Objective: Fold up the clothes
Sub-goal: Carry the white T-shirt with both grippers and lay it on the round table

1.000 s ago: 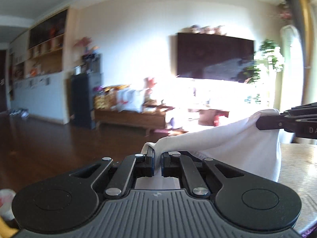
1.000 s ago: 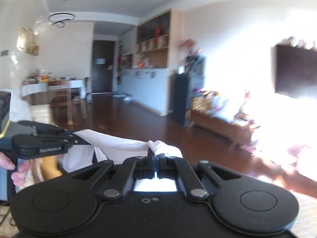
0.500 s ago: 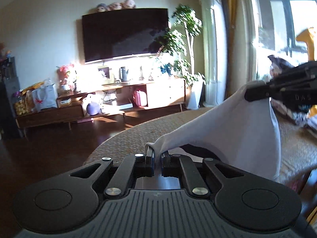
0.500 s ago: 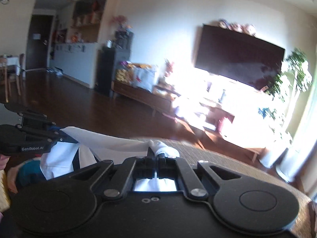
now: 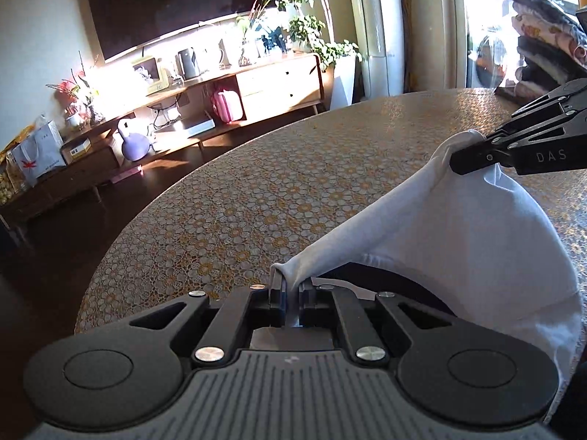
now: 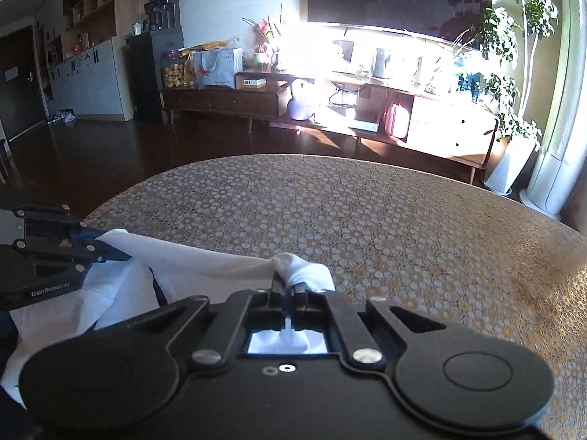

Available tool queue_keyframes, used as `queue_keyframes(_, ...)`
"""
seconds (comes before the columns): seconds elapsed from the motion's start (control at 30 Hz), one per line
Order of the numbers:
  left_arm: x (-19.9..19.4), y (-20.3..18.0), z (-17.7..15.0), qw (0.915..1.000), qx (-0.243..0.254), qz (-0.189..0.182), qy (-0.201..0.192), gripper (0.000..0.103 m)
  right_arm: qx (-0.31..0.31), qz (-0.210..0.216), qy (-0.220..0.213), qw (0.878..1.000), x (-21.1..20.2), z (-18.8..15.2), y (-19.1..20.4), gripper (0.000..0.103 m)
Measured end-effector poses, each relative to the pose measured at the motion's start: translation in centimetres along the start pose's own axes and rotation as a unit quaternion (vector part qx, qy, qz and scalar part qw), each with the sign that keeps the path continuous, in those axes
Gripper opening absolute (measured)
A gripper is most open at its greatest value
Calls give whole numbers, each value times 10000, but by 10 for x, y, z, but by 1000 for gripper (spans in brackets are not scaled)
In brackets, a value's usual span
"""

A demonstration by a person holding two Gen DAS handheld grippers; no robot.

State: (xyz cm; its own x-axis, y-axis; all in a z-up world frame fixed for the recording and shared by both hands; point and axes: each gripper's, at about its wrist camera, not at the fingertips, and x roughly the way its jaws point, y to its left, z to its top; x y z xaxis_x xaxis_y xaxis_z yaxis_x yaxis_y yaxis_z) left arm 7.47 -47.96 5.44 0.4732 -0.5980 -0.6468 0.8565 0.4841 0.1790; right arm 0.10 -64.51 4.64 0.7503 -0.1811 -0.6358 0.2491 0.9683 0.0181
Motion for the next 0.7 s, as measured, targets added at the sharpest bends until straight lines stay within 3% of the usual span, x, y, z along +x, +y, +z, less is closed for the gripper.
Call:
queue_keyframes(0.27, 75, 31, -11, 9985, -69, -53, 537, 5, 59, 258, 607, 9978, 87, -8, -19, 103)
queue_keyframes(0.47, 78, 29, -23, 9975, -96, -240, 659, 5, 91, 392, 875, 9954, 111, -22, -27, 103)
queue_keyframes(0.53, 75, 32, -24, 9974, -93, -307, 647, 6, 16, 483, 858, 9951, 105, -23, -26, 103)
queue_keyframes(0.7, 22, 34, -11, 9982, 233, -449, 334, 6, -365, 629, 579, 9957, 58, -13, -21, 103)
